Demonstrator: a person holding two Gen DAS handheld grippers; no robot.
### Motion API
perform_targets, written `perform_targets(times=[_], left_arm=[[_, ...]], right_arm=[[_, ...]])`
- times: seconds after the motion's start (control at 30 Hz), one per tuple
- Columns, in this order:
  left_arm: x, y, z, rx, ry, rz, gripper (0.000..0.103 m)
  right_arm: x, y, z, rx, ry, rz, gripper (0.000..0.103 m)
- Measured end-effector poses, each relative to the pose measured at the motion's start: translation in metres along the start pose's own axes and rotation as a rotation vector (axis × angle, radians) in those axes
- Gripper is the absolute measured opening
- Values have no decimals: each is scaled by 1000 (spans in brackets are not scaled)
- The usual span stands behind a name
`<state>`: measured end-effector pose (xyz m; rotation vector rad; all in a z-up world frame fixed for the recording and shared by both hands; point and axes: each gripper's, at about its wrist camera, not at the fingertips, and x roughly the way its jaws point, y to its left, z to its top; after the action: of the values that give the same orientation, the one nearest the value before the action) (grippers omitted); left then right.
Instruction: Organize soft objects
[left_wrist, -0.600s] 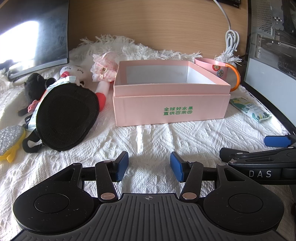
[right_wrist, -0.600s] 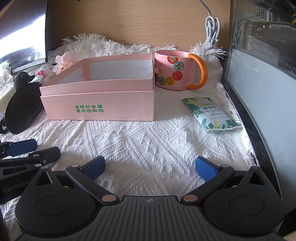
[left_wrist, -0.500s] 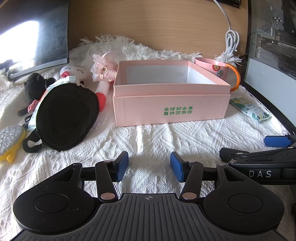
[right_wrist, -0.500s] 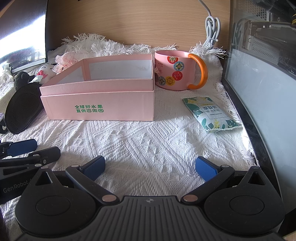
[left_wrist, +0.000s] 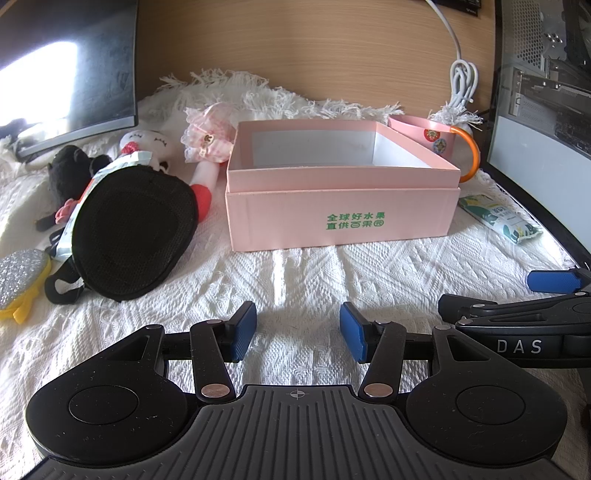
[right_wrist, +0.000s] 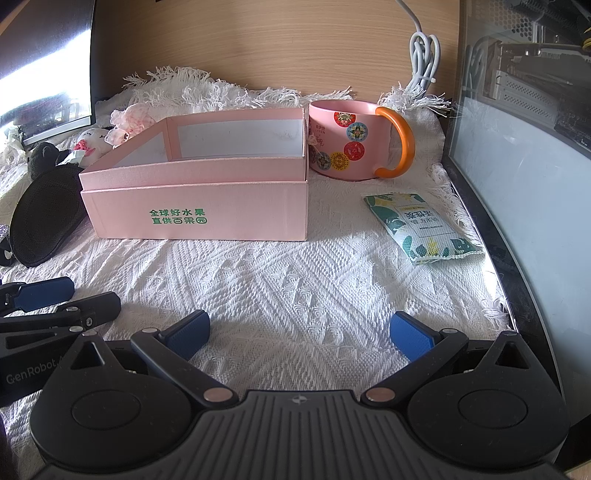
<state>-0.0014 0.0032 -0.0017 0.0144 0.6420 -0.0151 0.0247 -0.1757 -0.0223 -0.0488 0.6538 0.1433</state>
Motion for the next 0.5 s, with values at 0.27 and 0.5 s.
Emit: perform_targets(times=[0.27, 0.5], left_arm=[[0, 2, -2, 0, 0, 0, 56], [0, 3, -3, 0, -1, 0, 56]], right_arm=[[-1, 0, 0, 1, 0, -2, 103], [-1, 1, -1, 3, 0, -3, 103]])
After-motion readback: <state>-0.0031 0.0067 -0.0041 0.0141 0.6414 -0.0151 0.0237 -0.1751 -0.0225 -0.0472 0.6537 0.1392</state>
